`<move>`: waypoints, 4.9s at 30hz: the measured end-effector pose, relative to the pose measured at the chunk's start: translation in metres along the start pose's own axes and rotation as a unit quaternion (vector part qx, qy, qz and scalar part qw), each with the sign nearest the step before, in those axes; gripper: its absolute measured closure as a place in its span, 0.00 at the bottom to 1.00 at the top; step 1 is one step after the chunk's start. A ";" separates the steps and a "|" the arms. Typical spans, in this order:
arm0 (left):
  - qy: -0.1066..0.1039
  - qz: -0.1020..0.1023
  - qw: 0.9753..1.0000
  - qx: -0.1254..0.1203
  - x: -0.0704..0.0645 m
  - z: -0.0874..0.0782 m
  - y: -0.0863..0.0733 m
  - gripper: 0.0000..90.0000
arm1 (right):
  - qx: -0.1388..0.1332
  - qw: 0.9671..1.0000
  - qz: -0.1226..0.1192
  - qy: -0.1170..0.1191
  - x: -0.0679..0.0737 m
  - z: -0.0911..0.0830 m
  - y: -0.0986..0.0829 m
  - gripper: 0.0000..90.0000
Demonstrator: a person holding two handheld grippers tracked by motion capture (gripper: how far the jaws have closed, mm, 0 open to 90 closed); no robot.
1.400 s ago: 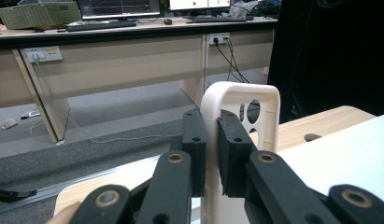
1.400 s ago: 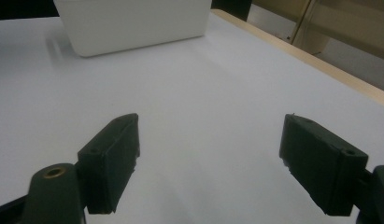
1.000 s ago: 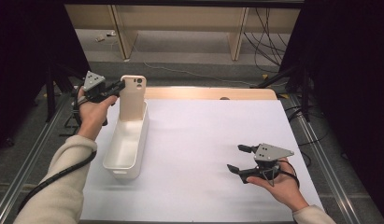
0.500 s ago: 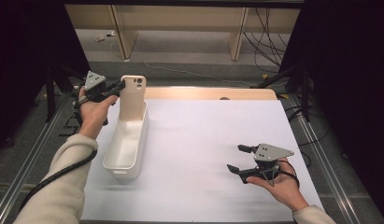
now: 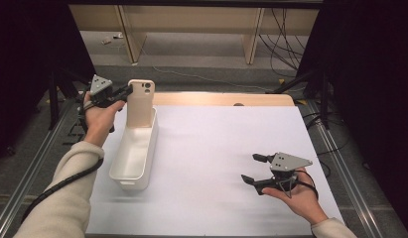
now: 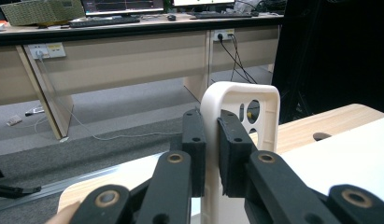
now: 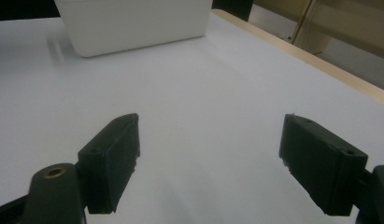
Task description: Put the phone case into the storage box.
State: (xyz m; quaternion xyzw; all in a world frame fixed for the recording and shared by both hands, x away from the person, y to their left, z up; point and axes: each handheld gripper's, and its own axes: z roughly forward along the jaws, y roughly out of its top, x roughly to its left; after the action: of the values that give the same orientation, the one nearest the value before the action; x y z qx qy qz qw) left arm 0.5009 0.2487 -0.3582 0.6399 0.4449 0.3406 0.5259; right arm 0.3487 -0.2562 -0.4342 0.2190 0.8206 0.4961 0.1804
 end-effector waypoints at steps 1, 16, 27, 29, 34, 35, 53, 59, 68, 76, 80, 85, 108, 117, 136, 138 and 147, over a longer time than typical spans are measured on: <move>0.000 0.000 1.000 0.000 0.000 0.000 0.000 0.91 | -0.001 1.000 0.000 0.000 0.000 0.000 0.000 0.24; 0.002 0.001 1.000 0.005 0.000 0.007 -0.003 0.91 | 0.001 1.000 -0.001 0.003 0.000 0.001 -0.001 0.24; 0.002 0.001 1.000 0.007 0.001 0.009 -0.004 0.91 | 0.001 1.000 -0.001 0.003 0.000 0.000 -0.001 0.24; 0.002 0.000 1.000 0.007 0.001 0.010 -0.004 0.91 | 0.001 1.000 -0.001 0.003 0.000 0.000 -0.001 0.24; 0.002 0.000 1.000 0.007 0.002 0.011 -0.004 0.91 | 0.000 1.000 -0.001 0.003 0.000 0.001 -0.001 0.24; 0.002 0.000 1.000 0.007 0.002 0.011 -0.004 0.91 | 0.001 1.000 -0.001 0.003 0.000 0.001 -0.001 0.24; 0.000 0.000 1.000 0.011 0.000 0.016 -0.006 0.91 | 0.001 1.000 -0.001 0.004 0.000 0.000 -0.001 0.24; 0.001 0.001 1.000 0.014 0.000 0.017 -0.007 0.91 | 0.002 1.000 -0.001 0.005 0.000 0.001 -0.001 0.24; 0.000 -0.001 1.000 0.018 0.001 0.020 -0.010 0.91 | 0.002 1.000 -0.001 0.006 0.000 0.001 -0.001 0.24; 0.001 -0.001 1.000 0.021 0.001 0.022 -0.012 0.91 | 0.002 1.000 0.000 0.006 0.000 0.001 -0.001 0.24; 0.001 -0.002 1.000 0.021 0.001 0.023 -0.012 0.91 | 0.002 1.000 0.000 0.006 0.000 0.001 -0.001 0.24; 0.001 -0.002 1.000 0.024 0.002 0.023 -0.014 0.91 | 0.001 1.000 0.000 0.007 0.000 0.001 -0.001 0.24; 0.003 -0.002 1.000 0.029 0.003 0.026 -0.017 0.91 | 0.002 1.000 0.000 0.007 0.000 0.001 -0.001 0.24; 0.003 0.000 1.000 0.031 0.004 0.027 -0.019 0.91 | 0.002 1.000 0.000 0.008 0.000 0.001 -0.001 0.24; 0.004 -0.008 0.999 0.038 0.007 0.029 -0.025 0.91 | 0.004 1.000 0.000 0.009 0.000 0.001 -0.001 0.24; 0.005 -0.009 0.999 0.038 0.008 0.029 -0.026 0.91 | 0.004 1.000 0.000 0.009 0.000 0.001 -0.002 0.24; 0.005 -0.012 0.999 0.044 0.009 0.031 -0.030 0.91 | 0.004 1.000 0.000 0.009 0.000 0.001 -0.002 0.24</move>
State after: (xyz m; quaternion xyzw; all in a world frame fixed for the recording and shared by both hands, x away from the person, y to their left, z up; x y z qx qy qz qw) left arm 0.5255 0.2470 -0.3946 0.6552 0.4695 0.3174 0.4996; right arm 0.3490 -0.2560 -0.4363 0.2154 0.8241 0.4948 0.1719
